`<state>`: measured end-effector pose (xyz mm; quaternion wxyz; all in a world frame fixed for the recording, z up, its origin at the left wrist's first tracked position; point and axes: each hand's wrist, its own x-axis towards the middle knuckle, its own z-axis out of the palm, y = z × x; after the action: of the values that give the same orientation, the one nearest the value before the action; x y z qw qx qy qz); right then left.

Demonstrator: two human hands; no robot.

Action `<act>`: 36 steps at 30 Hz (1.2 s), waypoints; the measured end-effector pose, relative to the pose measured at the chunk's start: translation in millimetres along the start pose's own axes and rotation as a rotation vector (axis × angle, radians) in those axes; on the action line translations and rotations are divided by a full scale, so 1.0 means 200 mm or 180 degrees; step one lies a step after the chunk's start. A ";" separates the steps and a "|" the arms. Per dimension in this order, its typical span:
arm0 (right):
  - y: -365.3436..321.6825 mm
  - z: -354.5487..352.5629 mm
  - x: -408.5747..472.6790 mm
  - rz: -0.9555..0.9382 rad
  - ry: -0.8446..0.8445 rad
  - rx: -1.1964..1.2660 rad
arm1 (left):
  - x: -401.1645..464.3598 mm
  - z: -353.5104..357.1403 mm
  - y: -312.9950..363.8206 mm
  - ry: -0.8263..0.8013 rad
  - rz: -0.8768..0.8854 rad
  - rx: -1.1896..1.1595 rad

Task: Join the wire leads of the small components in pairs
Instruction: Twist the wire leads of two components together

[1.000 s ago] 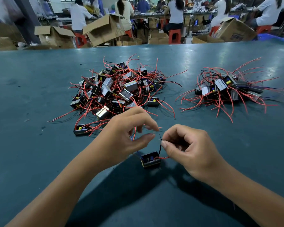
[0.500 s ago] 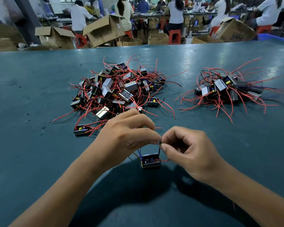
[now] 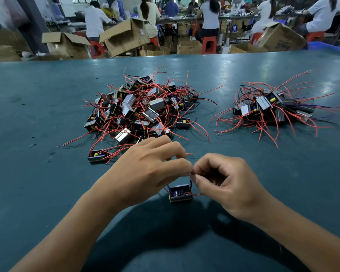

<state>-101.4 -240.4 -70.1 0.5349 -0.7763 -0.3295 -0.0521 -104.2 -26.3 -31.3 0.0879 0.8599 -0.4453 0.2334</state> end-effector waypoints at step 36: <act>0.05 -0.03 0.01 0.0482 0.0396 0.0072 | -0.03 0.15 -0.02 -0.0235 -0.1873 -0.2428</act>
<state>-91.4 -247.1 -74.9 0.5654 -0.7882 -0.2366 -0.0560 -94.5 -30.2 -60.2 0.4435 0.8635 -0.2398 -0.0120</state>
